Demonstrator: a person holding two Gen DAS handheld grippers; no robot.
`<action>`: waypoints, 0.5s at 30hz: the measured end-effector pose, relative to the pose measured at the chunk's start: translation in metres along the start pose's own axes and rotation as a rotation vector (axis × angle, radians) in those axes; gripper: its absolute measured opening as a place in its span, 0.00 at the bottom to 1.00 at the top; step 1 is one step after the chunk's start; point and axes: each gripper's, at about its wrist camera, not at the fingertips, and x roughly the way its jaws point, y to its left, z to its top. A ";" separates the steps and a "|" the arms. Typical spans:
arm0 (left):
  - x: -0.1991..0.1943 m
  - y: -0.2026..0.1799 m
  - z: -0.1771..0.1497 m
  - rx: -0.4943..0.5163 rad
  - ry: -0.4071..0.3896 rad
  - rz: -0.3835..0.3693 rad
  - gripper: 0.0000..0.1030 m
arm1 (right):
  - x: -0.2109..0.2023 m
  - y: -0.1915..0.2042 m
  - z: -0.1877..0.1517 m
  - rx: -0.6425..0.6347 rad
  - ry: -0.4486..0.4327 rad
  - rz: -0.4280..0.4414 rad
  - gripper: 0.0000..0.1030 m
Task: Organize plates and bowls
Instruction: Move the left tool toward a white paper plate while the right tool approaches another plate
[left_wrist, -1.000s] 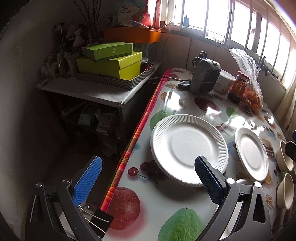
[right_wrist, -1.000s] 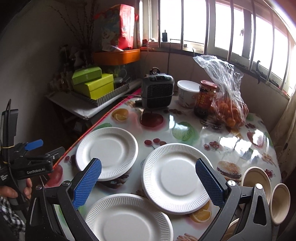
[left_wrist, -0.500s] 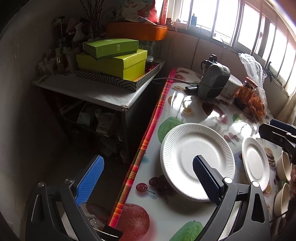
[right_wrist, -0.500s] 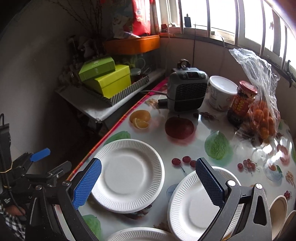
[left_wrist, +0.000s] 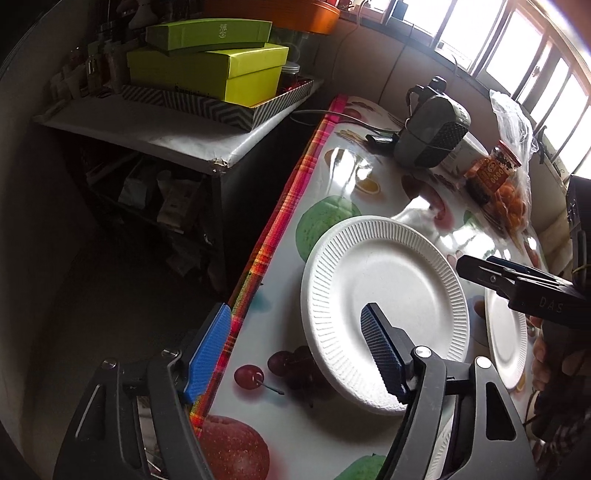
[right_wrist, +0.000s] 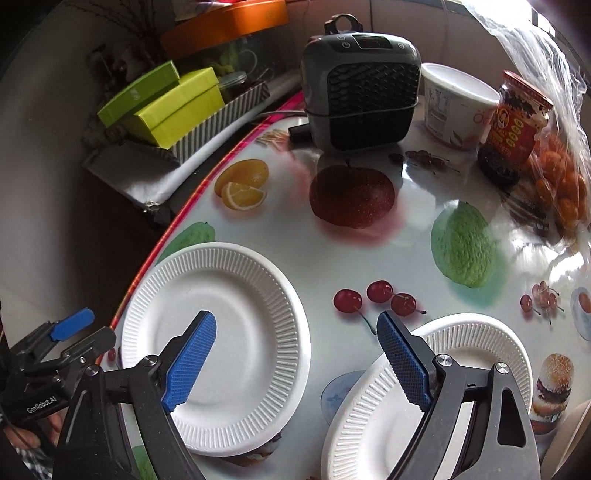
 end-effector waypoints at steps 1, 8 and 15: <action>0.002 0.000 0.000 0.000 0.003 -0.002 0.69 | 0.003 -0.001 0.000 0.006 0.009 0.006 0.79; 0.009 -0.005 0.001 -0.006 0.034 -0.028 0.58 | 0.014 -0.008 0.000 0.040 0.050 0.044 0.70; 0.017 -0.006 -0.002 -0.021 0.071 -0.052 0.43 | 0.019 -0.013 -0.003 0.062 0.071 0.061 0.54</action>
